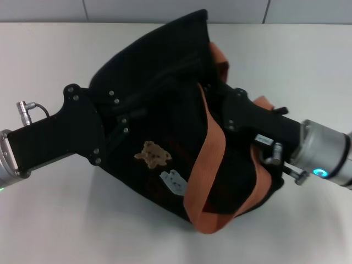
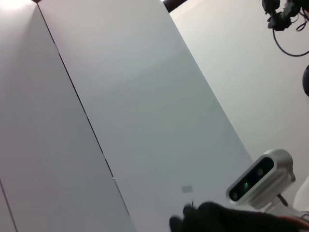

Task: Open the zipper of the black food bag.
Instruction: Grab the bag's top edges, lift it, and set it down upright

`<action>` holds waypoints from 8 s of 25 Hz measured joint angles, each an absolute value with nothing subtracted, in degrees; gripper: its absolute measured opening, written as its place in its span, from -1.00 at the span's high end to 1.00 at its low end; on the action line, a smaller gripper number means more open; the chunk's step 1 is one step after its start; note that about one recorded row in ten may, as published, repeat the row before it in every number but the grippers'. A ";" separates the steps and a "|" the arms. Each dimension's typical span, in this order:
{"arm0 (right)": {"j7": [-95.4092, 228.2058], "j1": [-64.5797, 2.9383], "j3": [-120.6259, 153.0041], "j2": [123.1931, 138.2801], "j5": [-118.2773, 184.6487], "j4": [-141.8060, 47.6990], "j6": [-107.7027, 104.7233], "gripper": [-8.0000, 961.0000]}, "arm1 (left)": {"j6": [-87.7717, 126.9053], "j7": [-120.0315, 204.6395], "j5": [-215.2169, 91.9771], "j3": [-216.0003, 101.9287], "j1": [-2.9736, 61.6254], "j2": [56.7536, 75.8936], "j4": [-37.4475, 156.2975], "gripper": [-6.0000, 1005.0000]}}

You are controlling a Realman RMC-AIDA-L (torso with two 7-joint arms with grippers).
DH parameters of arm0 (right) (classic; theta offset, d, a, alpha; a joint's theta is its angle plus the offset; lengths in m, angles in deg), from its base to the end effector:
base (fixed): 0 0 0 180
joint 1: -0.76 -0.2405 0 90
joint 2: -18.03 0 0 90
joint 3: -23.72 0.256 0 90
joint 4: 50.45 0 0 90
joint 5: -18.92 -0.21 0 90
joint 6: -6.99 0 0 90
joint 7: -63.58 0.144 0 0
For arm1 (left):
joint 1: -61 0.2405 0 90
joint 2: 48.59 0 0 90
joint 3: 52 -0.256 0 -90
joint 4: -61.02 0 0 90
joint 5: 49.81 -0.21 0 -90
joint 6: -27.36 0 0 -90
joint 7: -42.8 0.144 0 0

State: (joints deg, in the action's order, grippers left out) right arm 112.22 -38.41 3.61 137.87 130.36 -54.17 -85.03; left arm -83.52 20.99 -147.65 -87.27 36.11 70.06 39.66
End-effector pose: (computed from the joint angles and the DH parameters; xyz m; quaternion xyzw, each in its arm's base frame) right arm 0.2006 0.2965 -0.0805 -0.8572 0.1920 0.4686 0.0939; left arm -0.2520 0.2628 0.0053 -0.8551 0.1546 -0.4254 0.2529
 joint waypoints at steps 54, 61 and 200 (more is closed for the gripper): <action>116.01 -38.66 2.64 137.84 130.54 -48.22 -84.65 0.24 | -83.73 27.86 -147.18 -89.44 36.44 70.24 43.18 0.80; 115.88 -39.66 -0.42 137.81 130.53 -48.00 -84.56 0.48 | -83.67 27.86 -147.16 -89.45 36.20 70.23 43.18 0.80; 102.99 -30.41 7.30 137.74 133.38 -46.60 -83.93 0.32 | -83.73 29.35 -147.35 -89.46 36.57 70.15 43.74 0.80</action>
